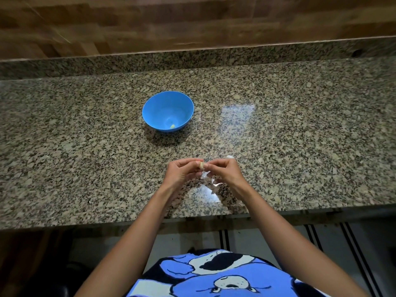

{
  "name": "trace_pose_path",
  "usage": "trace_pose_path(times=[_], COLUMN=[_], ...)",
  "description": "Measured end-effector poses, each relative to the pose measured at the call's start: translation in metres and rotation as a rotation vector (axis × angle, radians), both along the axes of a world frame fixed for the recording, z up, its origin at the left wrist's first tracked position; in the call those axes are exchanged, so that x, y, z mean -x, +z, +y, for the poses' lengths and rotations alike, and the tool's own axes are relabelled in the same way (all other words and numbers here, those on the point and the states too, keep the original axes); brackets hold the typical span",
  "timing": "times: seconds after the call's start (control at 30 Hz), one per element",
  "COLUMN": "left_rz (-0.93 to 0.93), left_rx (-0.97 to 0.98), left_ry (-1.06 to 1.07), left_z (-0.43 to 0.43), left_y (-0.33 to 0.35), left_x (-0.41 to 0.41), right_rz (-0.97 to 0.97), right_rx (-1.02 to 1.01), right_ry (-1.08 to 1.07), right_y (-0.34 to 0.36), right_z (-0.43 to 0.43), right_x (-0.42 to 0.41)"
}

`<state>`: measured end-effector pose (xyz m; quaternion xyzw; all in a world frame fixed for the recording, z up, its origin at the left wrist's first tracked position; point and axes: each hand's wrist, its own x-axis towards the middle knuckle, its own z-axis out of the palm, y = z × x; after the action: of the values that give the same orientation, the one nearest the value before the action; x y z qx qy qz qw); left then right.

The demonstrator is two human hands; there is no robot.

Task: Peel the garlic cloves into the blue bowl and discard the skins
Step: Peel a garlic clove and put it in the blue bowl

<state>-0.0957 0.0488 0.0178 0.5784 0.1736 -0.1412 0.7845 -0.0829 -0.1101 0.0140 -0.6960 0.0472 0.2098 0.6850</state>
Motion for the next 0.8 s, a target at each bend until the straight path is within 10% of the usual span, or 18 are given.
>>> trace_pose_path(times=[0.8], left_rz=[-0.230], left_rx=[-0.349], left_ry=[-0.015], left_z=[-0.007], left_y=[-0.007], left_x=[0.001], right_rz=[0.280], right_rx=[-0.035], right_ry=[-0.036], right_y=[0.014], right_z=[0.004], right_x=[-0.005])
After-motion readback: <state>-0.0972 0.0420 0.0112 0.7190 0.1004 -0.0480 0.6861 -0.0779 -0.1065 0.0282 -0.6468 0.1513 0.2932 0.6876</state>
